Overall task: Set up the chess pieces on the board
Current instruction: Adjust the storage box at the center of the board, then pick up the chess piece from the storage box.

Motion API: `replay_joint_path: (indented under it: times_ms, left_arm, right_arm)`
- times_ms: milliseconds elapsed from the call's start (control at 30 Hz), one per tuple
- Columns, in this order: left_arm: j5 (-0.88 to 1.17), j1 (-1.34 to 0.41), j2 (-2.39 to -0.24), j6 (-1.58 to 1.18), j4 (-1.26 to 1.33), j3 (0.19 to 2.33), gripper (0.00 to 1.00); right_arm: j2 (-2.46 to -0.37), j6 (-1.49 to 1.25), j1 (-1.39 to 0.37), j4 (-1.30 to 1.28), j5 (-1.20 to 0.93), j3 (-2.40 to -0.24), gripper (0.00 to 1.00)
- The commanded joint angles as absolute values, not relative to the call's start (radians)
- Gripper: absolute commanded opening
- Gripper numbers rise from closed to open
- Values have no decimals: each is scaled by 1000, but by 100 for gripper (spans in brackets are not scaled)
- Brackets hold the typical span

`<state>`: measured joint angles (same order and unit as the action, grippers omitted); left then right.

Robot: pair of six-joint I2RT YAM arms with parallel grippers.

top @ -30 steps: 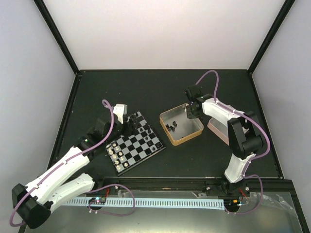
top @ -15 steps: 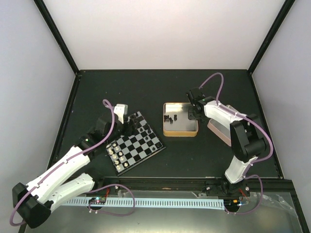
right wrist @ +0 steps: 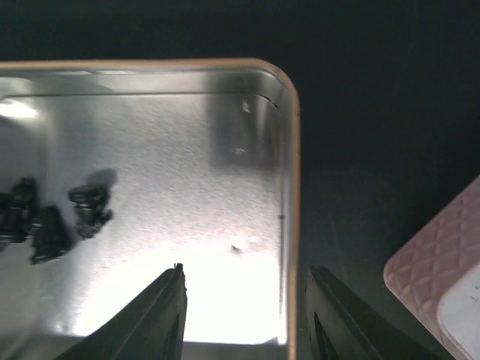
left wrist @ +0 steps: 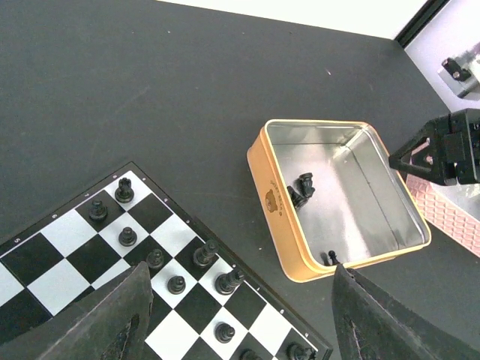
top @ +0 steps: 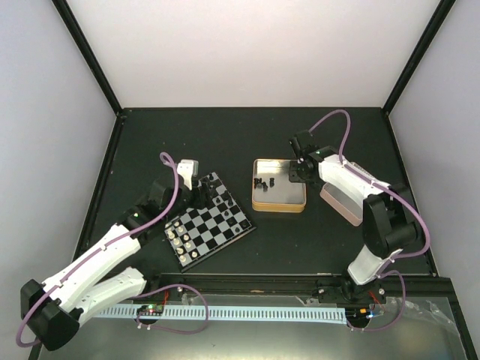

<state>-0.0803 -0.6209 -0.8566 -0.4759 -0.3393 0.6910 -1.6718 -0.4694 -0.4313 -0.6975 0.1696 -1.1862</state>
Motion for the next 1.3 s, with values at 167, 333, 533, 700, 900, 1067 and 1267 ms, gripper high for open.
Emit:
replay_joint_path:
  times_ms: [167,333,533,700,900,1067,1267]
  left_arm:
    - [-113,-611,-858,-503,-288,686,68]
    - [-135,-611,-846,-508,-280,677,69]
    - [-136,-611,-841,-512,-273,667,69]
    - [-133,-610,-844,-517,-270,662,70]
    - [-132,-610,-846,-513,-267,662,70]
    - [-132,-610,-847,-512,-267,661,70]
    - [-132,-610,-845,-511,-267,660,70]
  right_arm:
    - [-1747,-496,-535,-703,153,-1333,46]
    - [-1838,-551,-543,-657,121,-1372,45]
    - [-1962,-574,-543,-686,108,-1452,44]
    - [-2005,-574,-543,-675,93,-1466,44]
    - [-2041,-572,-544,-677,71,-1482,42]
    - [-2063,-574,-547,-676,56,-1485,37]
    - [-2086,-579,-548,-676,68,-1493,28]
